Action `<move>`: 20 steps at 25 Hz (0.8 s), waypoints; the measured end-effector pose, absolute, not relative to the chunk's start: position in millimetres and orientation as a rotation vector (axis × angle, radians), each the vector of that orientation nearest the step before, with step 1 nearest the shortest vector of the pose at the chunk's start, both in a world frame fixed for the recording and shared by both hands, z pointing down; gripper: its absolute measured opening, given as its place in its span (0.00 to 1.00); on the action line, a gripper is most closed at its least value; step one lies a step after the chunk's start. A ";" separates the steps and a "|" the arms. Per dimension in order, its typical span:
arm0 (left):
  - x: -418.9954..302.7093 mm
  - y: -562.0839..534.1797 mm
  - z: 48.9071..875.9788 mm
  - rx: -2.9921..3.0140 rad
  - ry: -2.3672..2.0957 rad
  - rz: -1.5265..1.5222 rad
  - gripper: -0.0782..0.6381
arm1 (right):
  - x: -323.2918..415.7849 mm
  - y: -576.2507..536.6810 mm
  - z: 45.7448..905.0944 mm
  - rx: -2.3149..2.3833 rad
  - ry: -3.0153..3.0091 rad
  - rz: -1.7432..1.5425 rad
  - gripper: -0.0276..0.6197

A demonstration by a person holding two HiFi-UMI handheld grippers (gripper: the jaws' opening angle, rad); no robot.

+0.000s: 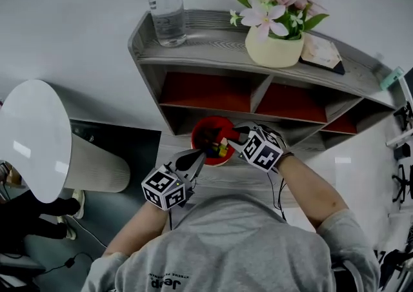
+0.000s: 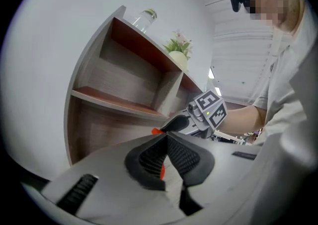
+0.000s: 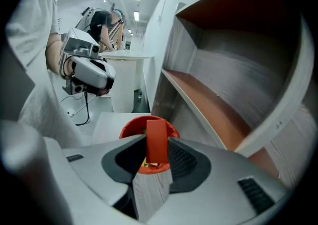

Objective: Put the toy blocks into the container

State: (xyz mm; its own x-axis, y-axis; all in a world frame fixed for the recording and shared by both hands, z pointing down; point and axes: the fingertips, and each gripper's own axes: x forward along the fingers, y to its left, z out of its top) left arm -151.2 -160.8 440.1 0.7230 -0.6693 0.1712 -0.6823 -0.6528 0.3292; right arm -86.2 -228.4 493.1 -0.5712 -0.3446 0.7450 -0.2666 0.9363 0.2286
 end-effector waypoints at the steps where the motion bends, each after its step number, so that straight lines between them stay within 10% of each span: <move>1: -155.0 -159.2 439.8 2.554 -1.052 0.042 0.12 | -90.0 -227.7 493.1 0.424 -2.204 -0.120 0.29; 9: -172.2 -147.8 444.5 2.521 -1.081 0.011 0.12 | -105.8 -223.9 495.8 0.419 -2.188 -0.148 0.29; 13: -172.9 -145.1 448.3 2.514 -1.080 0.013 0.12 | -110.3 -222.6 496.6 0.445 -2.223 -0.090 0.57; 20: -168.8 -139.0 449.2 2.518 -1.061 0.010 0.12 | -101.3 -213.9 498.4 0.458 -2.219 -0.079 0.58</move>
